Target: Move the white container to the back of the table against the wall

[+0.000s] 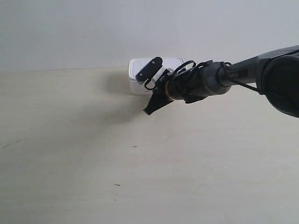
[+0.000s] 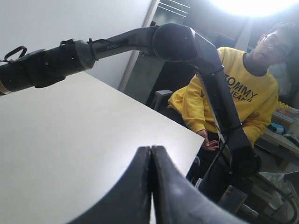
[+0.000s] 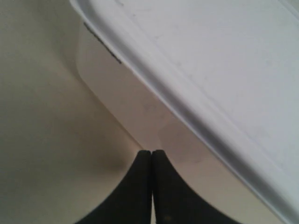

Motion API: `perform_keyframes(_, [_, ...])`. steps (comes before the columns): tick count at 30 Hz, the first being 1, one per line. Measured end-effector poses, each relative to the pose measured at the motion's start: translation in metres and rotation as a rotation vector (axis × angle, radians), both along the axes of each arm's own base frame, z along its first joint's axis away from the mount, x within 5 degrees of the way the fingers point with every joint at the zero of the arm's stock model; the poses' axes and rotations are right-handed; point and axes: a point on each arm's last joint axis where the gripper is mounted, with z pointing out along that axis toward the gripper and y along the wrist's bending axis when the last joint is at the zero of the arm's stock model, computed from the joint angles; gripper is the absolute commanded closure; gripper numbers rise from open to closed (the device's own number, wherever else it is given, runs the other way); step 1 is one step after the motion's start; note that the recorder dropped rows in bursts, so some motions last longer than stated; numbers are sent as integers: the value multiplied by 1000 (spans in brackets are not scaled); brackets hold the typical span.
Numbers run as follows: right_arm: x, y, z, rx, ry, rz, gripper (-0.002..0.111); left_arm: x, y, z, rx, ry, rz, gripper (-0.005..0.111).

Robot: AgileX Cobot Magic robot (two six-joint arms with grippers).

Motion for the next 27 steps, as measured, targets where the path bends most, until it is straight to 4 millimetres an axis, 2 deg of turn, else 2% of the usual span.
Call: perform_keyframes(27, [15,4,9,-41,-81,15,108,2,1,-2,1,7,19,107])
